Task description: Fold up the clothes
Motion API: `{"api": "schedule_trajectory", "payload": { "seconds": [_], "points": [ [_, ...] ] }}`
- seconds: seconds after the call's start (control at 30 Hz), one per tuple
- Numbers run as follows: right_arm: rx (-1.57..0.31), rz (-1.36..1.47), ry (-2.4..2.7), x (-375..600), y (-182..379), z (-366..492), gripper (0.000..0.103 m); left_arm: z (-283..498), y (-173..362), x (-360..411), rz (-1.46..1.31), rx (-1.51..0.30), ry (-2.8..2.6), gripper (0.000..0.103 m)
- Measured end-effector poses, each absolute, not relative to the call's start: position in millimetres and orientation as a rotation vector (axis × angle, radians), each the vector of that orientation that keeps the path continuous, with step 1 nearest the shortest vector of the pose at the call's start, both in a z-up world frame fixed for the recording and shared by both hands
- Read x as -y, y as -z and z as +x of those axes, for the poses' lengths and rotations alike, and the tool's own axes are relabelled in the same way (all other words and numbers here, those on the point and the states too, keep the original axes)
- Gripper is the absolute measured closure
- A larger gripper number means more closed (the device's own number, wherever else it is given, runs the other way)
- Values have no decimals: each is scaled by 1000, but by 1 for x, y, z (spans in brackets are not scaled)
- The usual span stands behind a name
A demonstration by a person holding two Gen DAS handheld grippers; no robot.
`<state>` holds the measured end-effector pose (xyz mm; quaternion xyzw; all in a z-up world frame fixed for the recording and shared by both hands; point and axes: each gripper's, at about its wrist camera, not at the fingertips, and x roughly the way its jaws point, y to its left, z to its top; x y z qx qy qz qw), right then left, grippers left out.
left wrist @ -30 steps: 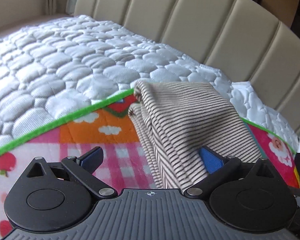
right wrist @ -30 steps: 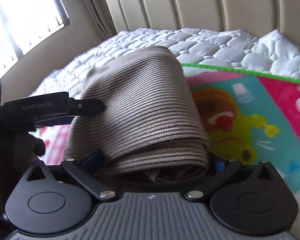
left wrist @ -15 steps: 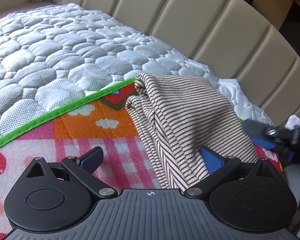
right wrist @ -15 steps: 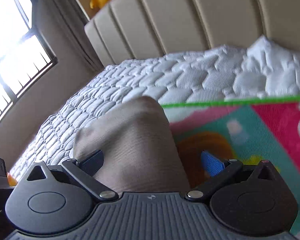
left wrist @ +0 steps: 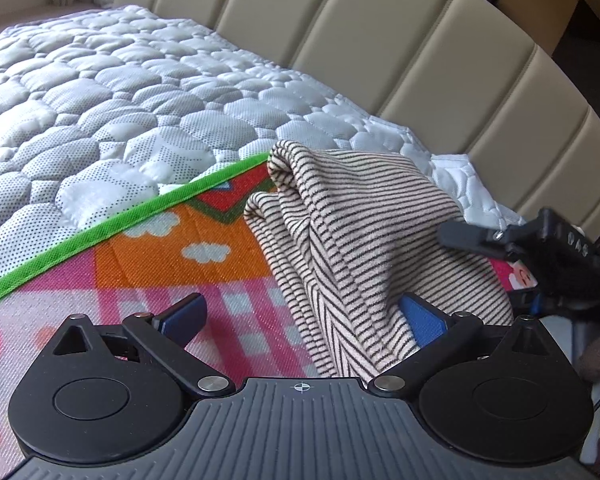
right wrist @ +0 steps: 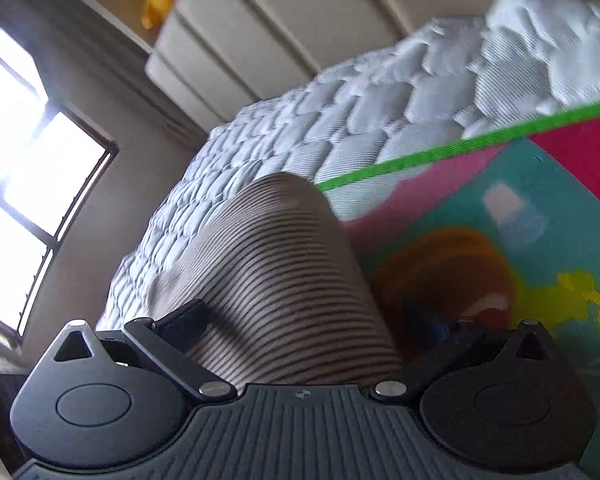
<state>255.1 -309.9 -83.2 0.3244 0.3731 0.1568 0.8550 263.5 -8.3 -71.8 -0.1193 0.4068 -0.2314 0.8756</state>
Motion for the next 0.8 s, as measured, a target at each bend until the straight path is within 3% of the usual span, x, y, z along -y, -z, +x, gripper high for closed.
{"api": "schedule_trajectory", "payload": {
  "seconds": [0.23,0.53,0.8],
  "points": [
    [-695,989,-476,335,75,246,0,266,68,-2,-251,-839,449,0],
    [-850,516,-290,288,77,249,0,266,69,0,-243,-843,459,0],
    [-860,558,-326,288,80,245,0,266,70,0,-245,-843,460,0]
  ]
}}
